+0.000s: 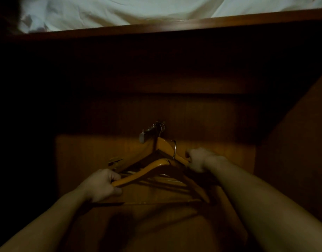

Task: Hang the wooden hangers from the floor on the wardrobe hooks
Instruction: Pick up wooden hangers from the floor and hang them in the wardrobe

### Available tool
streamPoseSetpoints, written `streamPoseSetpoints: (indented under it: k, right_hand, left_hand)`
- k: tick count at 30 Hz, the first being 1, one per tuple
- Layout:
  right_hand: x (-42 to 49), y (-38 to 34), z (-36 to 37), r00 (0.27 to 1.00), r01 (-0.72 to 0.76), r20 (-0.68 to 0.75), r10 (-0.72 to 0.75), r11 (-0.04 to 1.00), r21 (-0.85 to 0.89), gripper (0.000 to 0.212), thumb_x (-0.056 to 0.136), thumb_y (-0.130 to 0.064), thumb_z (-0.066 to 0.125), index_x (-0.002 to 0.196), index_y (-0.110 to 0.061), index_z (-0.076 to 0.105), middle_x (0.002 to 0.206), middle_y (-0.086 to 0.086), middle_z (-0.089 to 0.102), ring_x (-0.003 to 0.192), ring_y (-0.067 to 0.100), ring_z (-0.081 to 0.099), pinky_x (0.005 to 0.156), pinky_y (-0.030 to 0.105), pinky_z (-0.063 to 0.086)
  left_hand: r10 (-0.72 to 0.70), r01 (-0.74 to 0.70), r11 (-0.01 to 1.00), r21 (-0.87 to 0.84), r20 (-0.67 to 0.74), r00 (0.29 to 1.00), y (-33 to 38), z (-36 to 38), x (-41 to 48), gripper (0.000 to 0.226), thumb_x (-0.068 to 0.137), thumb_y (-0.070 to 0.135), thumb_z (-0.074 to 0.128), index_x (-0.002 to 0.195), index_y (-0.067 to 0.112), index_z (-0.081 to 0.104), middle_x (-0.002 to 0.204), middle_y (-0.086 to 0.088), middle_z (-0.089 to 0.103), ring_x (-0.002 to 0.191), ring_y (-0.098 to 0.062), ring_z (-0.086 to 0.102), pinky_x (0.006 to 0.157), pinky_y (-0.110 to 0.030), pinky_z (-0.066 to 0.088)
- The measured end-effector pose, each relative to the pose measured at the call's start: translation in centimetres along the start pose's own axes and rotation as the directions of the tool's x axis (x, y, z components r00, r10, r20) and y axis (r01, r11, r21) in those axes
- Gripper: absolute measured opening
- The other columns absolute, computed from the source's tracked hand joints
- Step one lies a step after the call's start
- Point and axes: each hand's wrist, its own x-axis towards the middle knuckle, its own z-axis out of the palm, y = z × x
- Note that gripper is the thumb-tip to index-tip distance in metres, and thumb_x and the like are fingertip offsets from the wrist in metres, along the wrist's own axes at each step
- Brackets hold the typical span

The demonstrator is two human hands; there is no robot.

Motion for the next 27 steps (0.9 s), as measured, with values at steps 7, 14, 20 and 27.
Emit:
streamPoseSetpoints:
  k: [7,14,20,27]
  right_hand:
    - [-1.9,-0.4,-0.9,0.997,0.052,-0.076,-0.023,0.917,0.394,0.04,0.105,-0.05,0.038,0.11,-0.021,0.065,0.091,-0.004,0.062,0.088,0.015,0.06,0.076,0.03,0.045]
    - [-7.4,-2.6,-4.4,0.94,0.34,-0.296,-0.167,0.453,0.824,0.082,0.079,-0.082,0.027,0.095,-0.015,0.07,0.067,-0.002,0.061,0.055,0.011,0.053,0.057,0.024,0.044]
    - [-9.3,-4.8,-4.1,0.84,0.506,-0.499,-0.214,0.644,0.575,0.034,0.097,-0.053,0.053,0.082,-0.025,0.063,0.072,-0.006,0.06,0.067,0.011,0.058,0.064,0.032,0.047]
    - [-9.0,-4.2,-4.4,0.881,0.406,-0.455,-0.13,0.702,0.585,0.01,0.103,-0.032,0.055,0.099,-0.024,0.052,0.081,-0.002,0.057,0.066,0.012,0.053,0.061,0.033,0.046]
  left_hand:
    - [0.03,-0.028,0.998,-0.054,0.036,0.999,0.8,0.1,-0.1,0.025,0.077,0.014,0.074,0.058,0.023,0.062,0.05,0.006,0.054,0.045,-0.009,0.047,0.052,-0.028,0.038]
    - [0.056,-0.037,0.983,-0.179,0.102,0.993,1.2,0.2,-0.9,0.027,0.078,0.006,0.072,0.058,0.02,0.062,0.049,0.001,0.049,0.041,-0.011,0.04,0.045,-0.022,0.031]
    - [0.049,-0.01,0.972,-0.236,0.156,0.987,0.9,0.6,-1.3,0.022,0.08,0.007,0.07,0.061,0.016,0.064,0.05,0.001,0.05,0.044,-0.012,0.042,0.047,-0.024,0.033]
    - [0.065,-0.019,0.971,-0.236,0.19,0.98,0.8,1.0,-0.8,0.024,0.077,0.008,0.071,0.057,0.019,0.064,0.055,-0.006,0.048,0.046,-0.018,0.039,0.047,-0.024,0.029]
